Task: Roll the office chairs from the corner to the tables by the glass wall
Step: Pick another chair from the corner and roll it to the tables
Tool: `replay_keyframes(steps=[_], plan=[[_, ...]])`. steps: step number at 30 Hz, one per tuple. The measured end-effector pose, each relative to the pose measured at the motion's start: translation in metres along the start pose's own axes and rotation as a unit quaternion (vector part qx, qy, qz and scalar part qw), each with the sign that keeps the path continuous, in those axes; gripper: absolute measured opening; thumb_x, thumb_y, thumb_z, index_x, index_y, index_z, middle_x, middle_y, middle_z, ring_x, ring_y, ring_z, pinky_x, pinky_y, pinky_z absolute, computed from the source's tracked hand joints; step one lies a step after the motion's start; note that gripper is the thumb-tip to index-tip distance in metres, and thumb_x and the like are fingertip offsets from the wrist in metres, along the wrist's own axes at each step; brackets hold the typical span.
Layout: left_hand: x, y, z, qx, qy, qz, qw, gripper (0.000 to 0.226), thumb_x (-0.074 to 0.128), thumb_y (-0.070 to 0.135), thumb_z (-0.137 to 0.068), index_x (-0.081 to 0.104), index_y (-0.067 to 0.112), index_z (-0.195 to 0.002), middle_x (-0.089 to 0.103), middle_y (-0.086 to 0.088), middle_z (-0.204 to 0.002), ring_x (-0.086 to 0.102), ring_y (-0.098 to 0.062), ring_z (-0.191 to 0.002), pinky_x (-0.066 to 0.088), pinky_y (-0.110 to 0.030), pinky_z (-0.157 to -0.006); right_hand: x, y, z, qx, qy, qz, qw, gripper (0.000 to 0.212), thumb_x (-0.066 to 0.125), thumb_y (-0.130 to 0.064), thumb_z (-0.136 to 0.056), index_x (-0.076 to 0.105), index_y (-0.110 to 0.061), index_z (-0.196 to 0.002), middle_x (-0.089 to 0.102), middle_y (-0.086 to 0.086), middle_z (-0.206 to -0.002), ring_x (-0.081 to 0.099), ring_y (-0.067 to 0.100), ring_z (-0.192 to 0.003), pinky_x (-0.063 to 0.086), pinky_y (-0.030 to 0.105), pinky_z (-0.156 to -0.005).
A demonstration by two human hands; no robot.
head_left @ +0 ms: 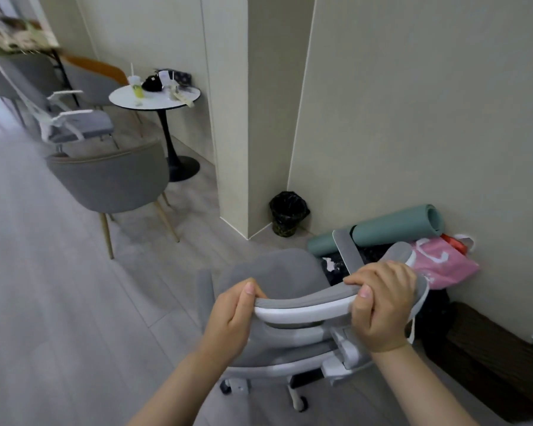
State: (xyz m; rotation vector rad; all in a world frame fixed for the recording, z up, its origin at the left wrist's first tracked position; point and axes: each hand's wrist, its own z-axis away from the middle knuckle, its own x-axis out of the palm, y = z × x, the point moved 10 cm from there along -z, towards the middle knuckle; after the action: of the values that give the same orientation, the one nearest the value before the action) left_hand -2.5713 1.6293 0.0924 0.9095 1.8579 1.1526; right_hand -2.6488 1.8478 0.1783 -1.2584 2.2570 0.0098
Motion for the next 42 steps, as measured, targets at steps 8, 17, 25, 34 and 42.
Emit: replay_keyframes(steps=[8, 17, 25, 34, 42], plan=[[-0.106, 0.0, 0.06, 0.0, 0.103, -0.018, 0.994, 0.053, 0.028, 0.041, -0.098, 0.045, 0.008, -0.059, 0.044, -0.005, -0.054, 0.04, -0.01, -0.052, 0.032, -0.029, -0.052, 0.031, -0.1, 0.011, -0.018, -0.006, -0.072, 0.997, 0.042, 0.032, -0.021, -0.088, 0.063, -0.01, -0.063, 0.058, 0.002, -0.07, 0.051, 0.026, -0.069, 0.03, 0.033, -0.079], [-0.253, -0.006, 0.131, -0.043, 0.246, -0.069, 0.966, 0.056, 0.027, 0.042, -0.092, 0.042, 0.0, -0.058, 0.04, -0.004, -0.052, 0.037, -0.015, -0.051, 0.031, -0.036, -0.053, 0.085, -0.236, 0.028, -0.106, -0.071, -0.165, 0.978, 0.046, 0.029, -0.028, -0.094, 0.068, -0.012, -0.074, 0.061, 0.0, -0.078, 0.053, 0.026, -0.074, 0.033, 0.033, -0.08], [-0.381, -0.003, 0.241, -0.095, 0.409, -0.093, 0.903, 0.048, 0.029, 0.035, -0.087, 0.039, 0.001, -0.055, 0.037, -0.01, -0.053, 0.035, -0.019, -0.052, 0.026, -0.035, -0.052, 0.119, -0.384, 0.055, -0.229, -0.117, -0.286, 0.923, 0.037, 0.037, -0.028, -0.092, 0.072, -0.017, -0.09, 0.067, -0.003, -0.089, 0.055, 0.02, -0.084, 0.039, 0.034, -0.085], [-0.475, 0.006, 0.351, -0.107, 0.574, -0.116, 0.804, 0.041, 0.026, 0.018, -0.087, 0.04, 0.003, -0.051, 0.037, -0.002, -0.049, 0.033, -0.017, -0.05, 0.023, -0.034, -0.049, 0.166, -0.501, 0.068, -0.358, -0.21, -0.435, 0.799, 0.034, 0.044, -0.026, -0.092, 0.071, -0.012, -0.107, 0.069, 0.0, -0.103, 0.06, 0.021, -0.095, 0.041, 0.034, -0.091], [-0.496, 0.035, 0.433, -0.207, 0.691, -0.198, 0.663, 0.043, 0.026, 0.025, -0.092, 0.057, 0.008, -0.068, 0.058, -0.005, -0.07, 0.052, -0.003, -0.062, 0.038, -0.017, -0.055, 0.228, -0.604, 0.06, -0.359, -0.263, -0.51, 0.736, 0.03, 0.044, -0.026, -0.091, 0.065, -0.016, -0.074, 0.061, -0.003, -0.07, 0.051, 0.02, -0.067, 0.041, 0.039, -0.069]])
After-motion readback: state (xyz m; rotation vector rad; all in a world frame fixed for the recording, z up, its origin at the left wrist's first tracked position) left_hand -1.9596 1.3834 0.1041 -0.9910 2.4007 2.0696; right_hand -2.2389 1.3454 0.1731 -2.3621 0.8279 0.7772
